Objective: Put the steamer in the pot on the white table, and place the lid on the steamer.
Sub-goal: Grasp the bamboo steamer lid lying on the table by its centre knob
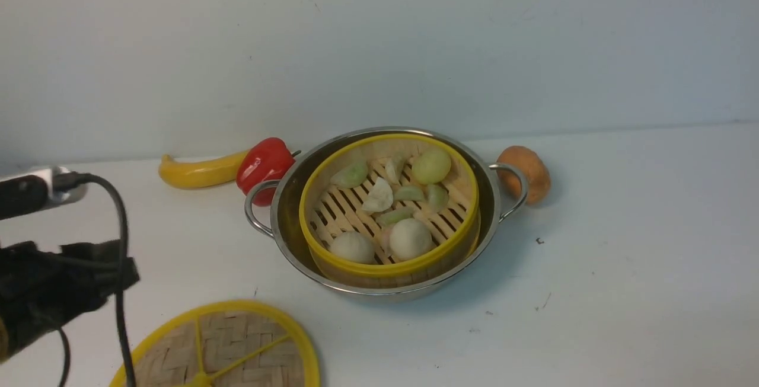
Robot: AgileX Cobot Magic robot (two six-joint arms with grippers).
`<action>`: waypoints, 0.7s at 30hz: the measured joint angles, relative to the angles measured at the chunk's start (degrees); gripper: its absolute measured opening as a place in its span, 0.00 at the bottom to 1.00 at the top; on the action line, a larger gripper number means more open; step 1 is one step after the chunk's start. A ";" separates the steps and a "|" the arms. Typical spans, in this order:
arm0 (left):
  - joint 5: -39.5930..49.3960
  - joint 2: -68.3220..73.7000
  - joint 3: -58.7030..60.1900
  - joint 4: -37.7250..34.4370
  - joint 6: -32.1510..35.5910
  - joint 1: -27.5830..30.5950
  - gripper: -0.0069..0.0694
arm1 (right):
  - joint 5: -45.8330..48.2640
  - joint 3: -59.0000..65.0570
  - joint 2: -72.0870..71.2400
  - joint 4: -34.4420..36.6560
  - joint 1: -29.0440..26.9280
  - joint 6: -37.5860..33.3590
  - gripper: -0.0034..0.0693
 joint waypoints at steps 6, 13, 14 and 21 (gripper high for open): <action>7.34 0.05 -0.07 -0.07 4.43 12.95 0.36 | 0.00 0.00 0.00 0.00 0.00 -0.05 0.39; -9.18 0.05 -2.24 -2.19 6.44 17.85 0.37 | 0.00 0.00 0.00 0.00 0.00 -0.05 0.39; -12.52 0.05 -2.57 -2.01 7.14 17.85 0.37 | 0.00 0.00 0.00 0.00 0.00 -0.05 0.39; -34.25 0.05 -5.63 -0.28 9.70 17.85 0.37 | 0.00 0.00 0.00 0.00 0.00 -0.05 0.39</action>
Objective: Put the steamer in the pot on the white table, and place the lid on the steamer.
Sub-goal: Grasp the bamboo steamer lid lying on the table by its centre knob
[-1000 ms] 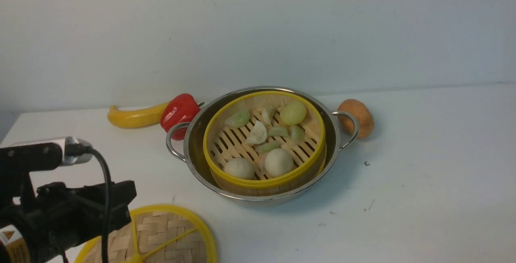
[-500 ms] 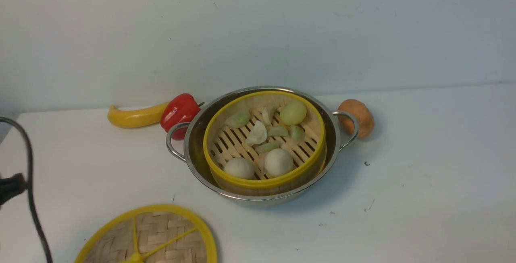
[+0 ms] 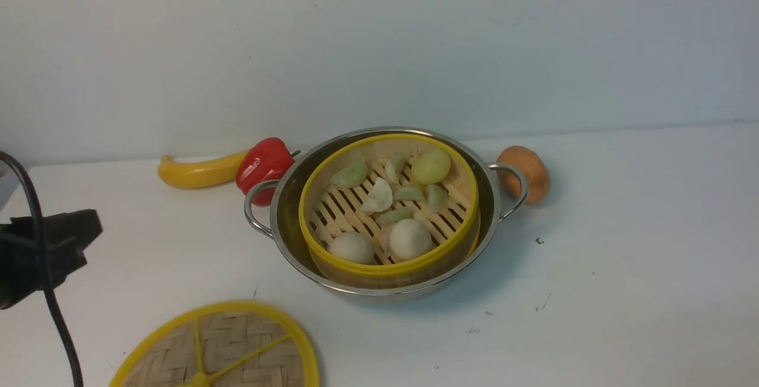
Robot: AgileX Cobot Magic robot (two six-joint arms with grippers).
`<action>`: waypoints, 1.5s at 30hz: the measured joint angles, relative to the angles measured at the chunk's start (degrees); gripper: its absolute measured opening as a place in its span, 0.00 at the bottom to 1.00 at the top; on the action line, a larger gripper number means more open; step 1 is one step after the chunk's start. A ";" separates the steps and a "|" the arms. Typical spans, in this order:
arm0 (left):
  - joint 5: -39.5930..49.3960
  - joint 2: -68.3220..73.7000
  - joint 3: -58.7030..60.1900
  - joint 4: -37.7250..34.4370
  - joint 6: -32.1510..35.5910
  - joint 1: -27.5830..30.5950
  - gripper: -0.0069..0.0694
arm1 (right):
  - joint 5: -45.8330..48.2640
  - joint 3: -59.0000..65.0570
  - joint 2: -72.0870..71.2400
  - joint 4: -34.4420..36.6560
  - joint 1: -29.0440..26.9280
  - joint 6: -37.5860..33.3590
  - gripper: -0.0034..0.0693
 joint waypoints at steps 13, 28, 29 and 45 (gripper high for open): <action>-14.13 0.00 -1.36 0.42 -0.15 -15.53 0.37 | 0.00 0.00 -0.01 0.00 0.00 0.00 0.39; 9.43 0.00 -1.36 0.67 -6.96 -14.96 0.37 | 0.00 0.00 -0.01 0.00 0.00 0.05 0.39; 12.74 0.00 -1.36 0.67 -6.78 -13.93 0.37 | 0.00 0.00 -0.01 0.00 0.00 0.05 0.39; 18.02 0.00 -4.35 0.56 3.54 -5.73 0.37 | 0.00 0.00 -0.01 0.00 0.00 0.05 0.39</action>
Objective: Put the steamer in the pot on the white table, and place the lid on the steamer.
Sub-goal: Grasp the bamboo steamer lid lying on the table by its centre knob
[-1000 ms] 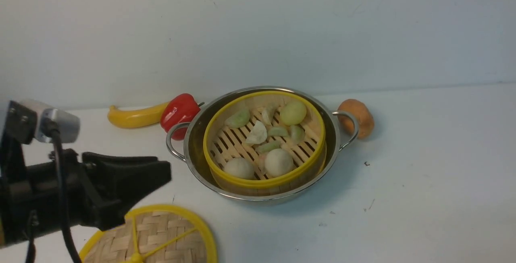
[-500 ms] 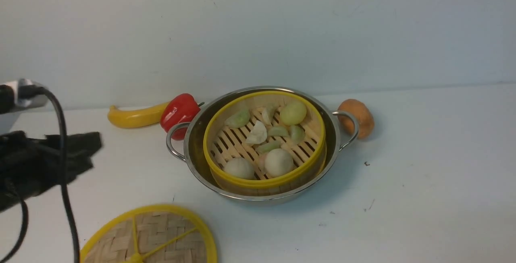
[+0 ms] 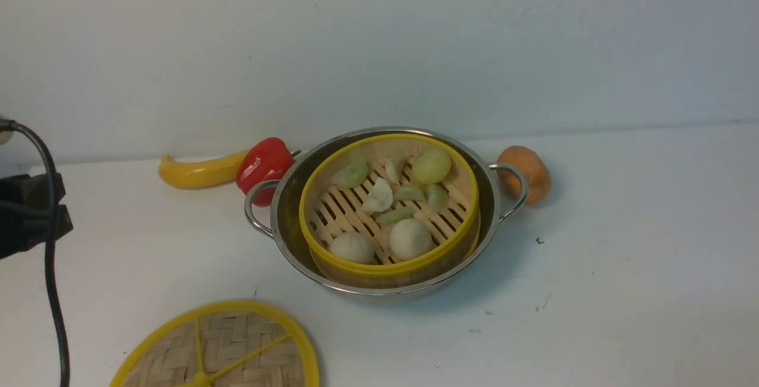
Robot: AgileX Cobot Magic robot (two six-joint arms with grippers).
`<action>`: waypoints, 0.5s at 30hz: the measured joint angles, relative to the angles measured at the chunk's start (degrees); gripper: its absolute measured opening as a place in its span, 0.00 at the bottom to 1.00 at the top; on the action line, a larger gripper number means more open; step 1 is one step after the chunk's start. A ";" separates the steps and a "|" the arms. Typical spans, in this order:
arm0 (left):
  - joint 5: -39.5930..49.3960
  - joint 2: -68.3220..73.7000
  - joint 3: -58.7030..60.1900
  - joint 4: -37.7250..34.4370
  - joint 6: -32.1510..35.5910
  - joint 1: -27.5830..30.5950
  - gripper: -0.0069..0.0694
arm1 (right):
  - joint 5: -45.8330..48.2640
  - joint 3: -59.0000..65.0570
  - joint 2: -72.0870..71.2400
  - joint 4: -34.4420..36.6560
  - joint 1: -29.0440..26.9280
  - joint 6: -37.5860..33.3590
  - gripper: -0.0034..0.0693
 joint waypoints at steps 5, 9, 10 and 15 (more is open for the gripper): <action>-8.08 0.00 -1.27 -0.22 -2.89 0.00 0.37 | 0.00 0.00 0.00 0.00 0.00 0.00 0.39; -23.23 0.00 -0.34 -0.23 -10.93 0.00 0.37 | 0.00 0.00 0.00 0.00 0.00 0.00 0.39; -26.49 0.00 -0.35 -0.11 -12.85 0.00 0.37 | 0.00 0.00 0.00 0.00 0.00 0.00 0.39; -38.93 -0.63 -1.03 0.09 -22.06 -0.66 0.37 | 0.00 0.00 0.00 0.00 0.00 -0.06 0.39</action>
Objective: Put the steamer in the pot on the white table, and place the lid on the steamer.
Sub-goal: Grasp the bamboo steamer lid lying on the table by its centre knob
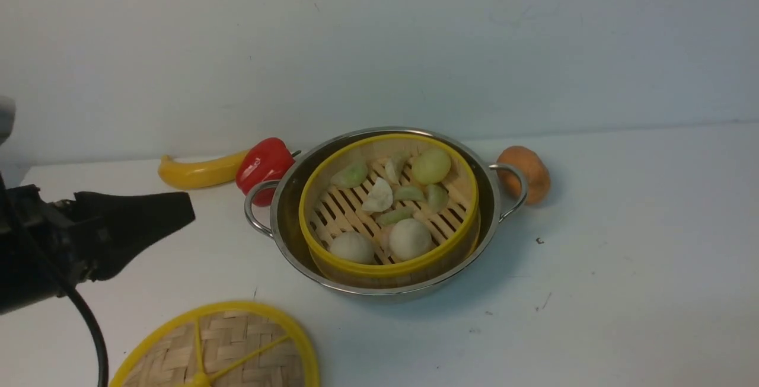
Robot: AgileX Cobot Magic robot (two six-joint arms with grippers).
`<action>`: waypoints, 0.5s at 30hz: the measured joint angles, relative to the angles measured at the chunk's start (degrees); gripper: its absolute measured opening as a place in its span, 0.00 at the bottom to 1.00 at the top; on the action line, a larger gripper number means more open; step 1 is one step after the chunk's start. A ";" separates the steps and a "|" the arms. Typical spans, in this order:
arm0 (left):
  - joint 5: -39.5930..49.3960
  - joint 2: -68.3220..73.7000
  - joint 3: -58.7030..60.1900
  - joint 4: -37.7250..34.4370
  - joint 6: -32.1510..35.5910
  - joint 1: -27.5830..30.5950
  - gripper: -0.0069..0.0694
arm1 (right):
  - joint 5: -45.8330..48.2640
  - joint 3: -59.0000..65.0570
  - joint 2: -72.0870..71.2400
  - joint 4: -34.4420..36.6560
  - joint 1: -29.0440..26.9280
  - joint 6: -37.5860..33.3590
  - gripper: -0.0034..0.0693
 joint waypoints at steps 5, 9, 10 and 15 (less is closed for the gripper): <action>-1.23 -3.07 -0.33 0.07 -3.78 -3.47 0.37 | 0.00 0.00 0.00 0.00 0.00 0.00 0.39; -1.21 -4.96 -0.33 0.07 0.13 -2.96 0.37 | 0.00 0.00 0.00 0.00 0.00 0.00 0.39; 0.25 -5.14 -0.33 0.07 1.71 -2.13 0.37 | 0.00 0.00 0.00 0.00 0.00 0.00 0.39; 18.30 -5.33 -0.33 0.07 11.29 3.60 0.37 | 0.00 0.00 0.00 0.00 0.00 0.00 0.39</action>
